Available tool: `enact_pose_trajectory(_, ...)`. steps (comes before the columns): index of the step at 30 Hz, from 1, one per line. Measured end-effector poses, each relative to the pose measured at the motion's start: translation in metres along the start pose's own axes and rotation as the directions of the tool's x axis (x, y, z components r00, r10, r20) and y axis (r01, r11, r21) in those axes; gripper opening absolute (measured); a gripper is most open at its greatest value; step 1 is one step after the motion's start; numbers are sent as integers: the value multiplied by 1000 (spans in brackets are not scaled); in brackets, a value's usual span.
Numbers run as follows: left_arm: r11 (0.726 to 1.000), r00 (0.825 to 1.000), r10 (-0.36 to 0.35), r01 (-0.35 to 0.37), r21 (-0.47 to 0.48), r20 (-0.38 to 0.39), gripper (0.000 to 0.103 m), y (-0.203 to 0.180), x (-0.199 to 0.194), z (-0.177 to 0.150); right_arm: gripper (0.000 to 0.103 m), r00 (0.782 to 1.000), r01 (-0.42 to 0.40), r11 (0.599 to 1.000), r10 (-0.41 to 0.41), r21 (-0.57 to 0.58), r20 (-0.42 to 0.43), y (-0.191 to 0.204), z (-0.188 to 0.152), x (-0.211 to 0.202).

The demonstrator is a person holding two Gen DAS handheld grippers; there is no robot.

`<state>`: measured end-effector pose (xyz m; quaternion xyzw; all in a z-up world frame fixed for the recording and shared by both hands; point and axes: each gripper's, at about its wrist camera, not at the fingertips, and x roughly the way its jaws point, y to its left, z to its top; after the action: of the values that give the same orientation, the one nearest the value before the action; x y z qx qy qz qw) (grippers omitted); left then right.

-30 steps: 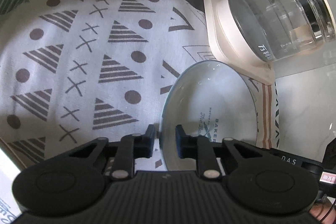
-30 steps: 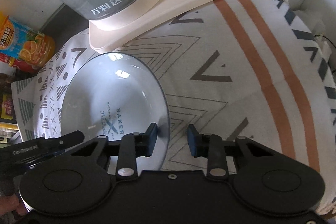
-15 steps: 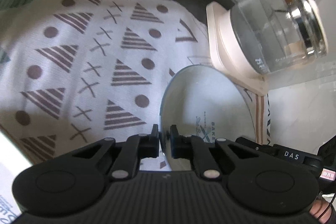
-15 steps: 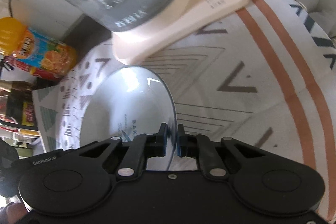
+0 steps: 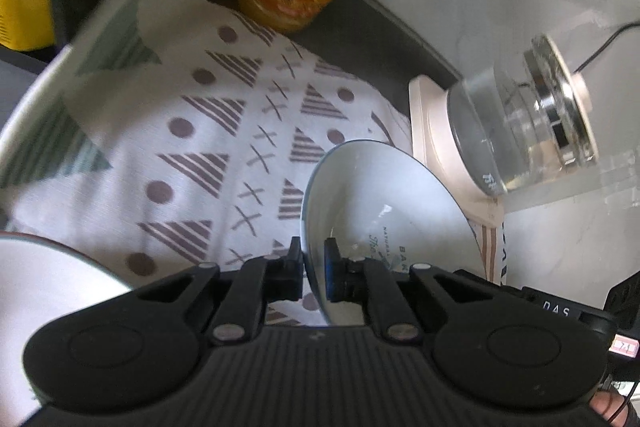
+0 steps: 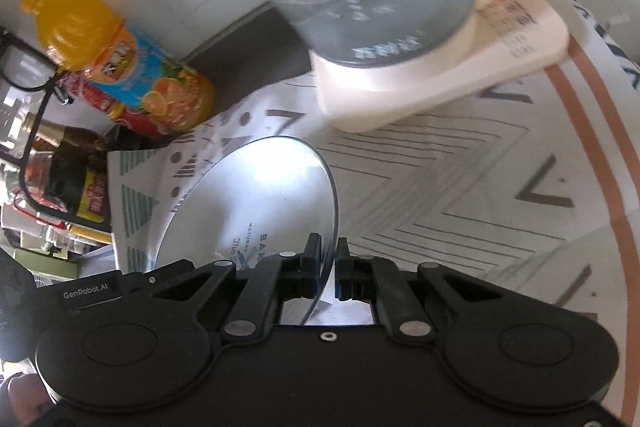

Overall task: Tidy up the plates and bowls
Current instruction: 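Lift the 'BAKERY' plate with both grippers and carry it to the plate stack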

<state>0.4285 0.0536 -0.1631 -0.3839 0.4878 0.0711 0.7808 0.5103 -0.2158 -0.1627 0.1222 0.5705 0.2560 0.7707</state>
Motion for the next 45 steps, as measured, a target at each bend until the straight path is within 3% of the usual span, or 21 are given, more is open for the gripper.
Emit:
enact_pose_trajectory(11, 1000, 998, -9, 10, -15, 58, 8, 29, -48, 4, 6, 999, -29, 997, 31, -68, 23, 50, -13, -8)
enact_pose_trajectory(32, 999, 995, -12, 16, -39, 97, 8, 98, -123, -30, 7, 997, -54, 990, 61, -130, 46, 113, -86, -16)
enact_pose_trajectory(45, 998, 998, 10, -6, -67, 66, 8, 133, -135, -61, 7, 999, -46, 982, 49, -185, 10, 129, -127, -11)
